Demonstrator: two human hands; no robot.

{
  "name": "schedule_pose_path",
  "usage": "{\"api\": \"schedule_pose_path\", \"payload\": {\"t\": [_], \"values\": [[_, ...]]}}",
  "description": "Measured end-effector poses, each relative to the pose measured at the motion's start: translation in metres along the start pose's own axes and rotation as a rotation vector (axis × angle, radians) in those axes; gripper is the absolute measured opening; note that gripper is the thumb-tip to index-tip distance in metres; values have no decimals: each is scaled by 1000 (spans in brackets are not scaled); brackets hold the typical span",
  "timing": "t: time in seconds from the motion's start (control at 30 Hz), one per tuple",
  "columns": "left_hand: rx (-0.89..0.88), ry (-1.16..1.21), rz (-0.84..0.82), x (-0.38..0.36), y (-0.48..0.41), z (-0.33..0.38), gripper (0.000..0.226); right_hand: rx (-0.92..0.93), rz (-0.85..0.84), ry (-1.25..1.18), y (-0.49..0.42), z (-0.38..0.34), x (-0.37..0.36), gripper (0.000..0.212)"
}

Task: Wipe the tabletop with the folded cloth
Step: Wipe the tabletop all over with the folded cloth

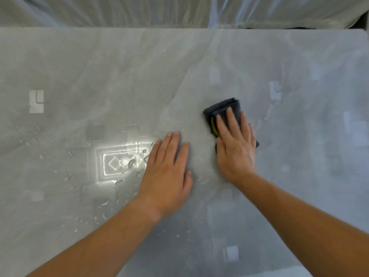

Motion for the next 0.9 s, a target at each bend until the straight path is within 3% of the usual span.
{"api": "schedule_pose_path", "payload": {"t": [0.17, 0.23, 0.37, 0.43, 0.53, 0.63, 0.8, 0.9], "values": [[-6, -11, -8, -1, 19, -6, 63, 435, -200, 45, 71, -26, -12, 54], [-6, -27, 2, -4, 26, -8, 63, 367, -159, 50, 54, -2, -2, 54], [14, -6, 15, -13, 43, -8, 62, -81, -44, -38, 28, 23, 7, 56], [15, -24, 19, -20, 49, -4, 61, -25, -43, 1, 53, -1, -1, 56], [28, -45, 27, -26, 52, -2, 61, 250, -132, 29, 113, -32, -17, 56], [28, -96, 43, -30, 52, -4, 62, 374, -178, 33, 120, -14, -10, 54], [40, -109, 54, -33, 58, -4, 63, -14, -62, -16, 86, 23, 3, 56], [70, -75, 63, -33, 77, 1, 65, 80, -77, 55, 120, -10, -10, 60]]}}
Point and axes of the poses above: each hand's wrist, its own y-axis away from the middle knuckle, its own x-axis out of the back of the hand, z = x × y, the point moved 7 cm from there along -y, towards the middle knuckle, and after that the axes turned 12 degrees about x, right-handed, at the moved point
